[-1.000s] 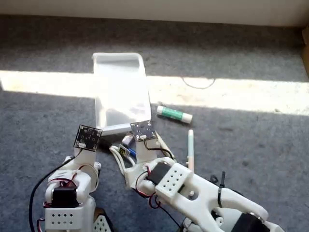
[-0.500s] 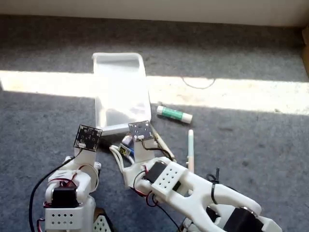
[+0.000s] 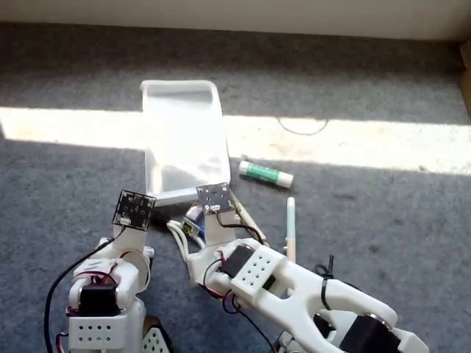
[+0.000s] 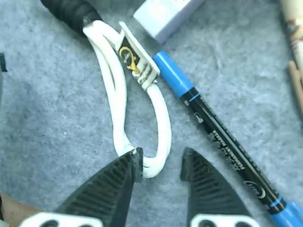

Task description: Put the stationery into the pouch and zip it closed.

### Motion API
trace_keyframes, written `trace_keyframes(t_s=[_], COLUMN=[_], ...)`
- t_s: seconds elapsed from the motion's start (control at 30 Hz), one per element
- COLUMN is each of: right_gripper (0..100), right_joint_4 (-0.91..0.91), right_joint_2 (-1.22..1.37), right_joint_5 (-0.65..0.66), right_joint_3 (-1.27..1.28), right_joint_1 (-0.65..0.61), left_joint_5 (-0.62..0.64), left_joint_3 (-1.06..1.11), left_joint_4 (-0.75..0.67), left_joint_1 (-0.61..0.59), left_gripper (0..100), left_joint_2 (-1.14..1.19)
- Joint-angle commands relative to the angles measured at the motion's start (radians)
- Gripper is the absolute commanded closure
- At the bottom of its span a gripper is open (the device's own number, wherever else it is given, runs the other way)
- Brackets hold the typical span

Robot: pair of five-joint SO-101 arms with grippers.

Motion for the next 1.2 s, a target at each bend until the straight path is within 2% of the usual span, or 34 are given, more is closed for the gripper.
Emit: trace_keyframes(t_s=[0.0,0.13,0.4,0.53,0.8,1.0,1.17], right_gripper=[97.1,98.7,99.0,99.0,99.0,99.0,99.0], right_joint_4=[-0.03,-0.025,-0.019,0.13,0.269,0.46,0.562], right_joint_2=[0.005,-0.007,-0.01,-0.061,-0.43,-0.625,-0.688], right_joint_5=[-0.006,-0.003,0.127,0.167,0.262,0.376,0.488], right_joint_3=[-0.035,-0.035,-0.036,-0.044,-0.035,-0.042,-0.042], right_joint_1=[-0.004,0.015,0.09,0.116,0.206,0.28,0.348], left_joint_5=[-0.006,-0.006,-0.006,-0.006,-0.006,-0.006,-0.006], left_joint_3=[0.019,0.019,0.019,0.019,0.019,0.019,0.019], left_joint_4=[0.005,0.005,0.005,0.005,0.005,0.005,0.005], left_joint_1=[-0.008,-0.008,-0.008,-0.008,-0.008,-0.008,-0.008], left_gripper=[98,98,98,98,98,98,98], left_joint_2=[-0.01,-0.01,-0.01,-0.01,-0.01,-0.01,-0.01])
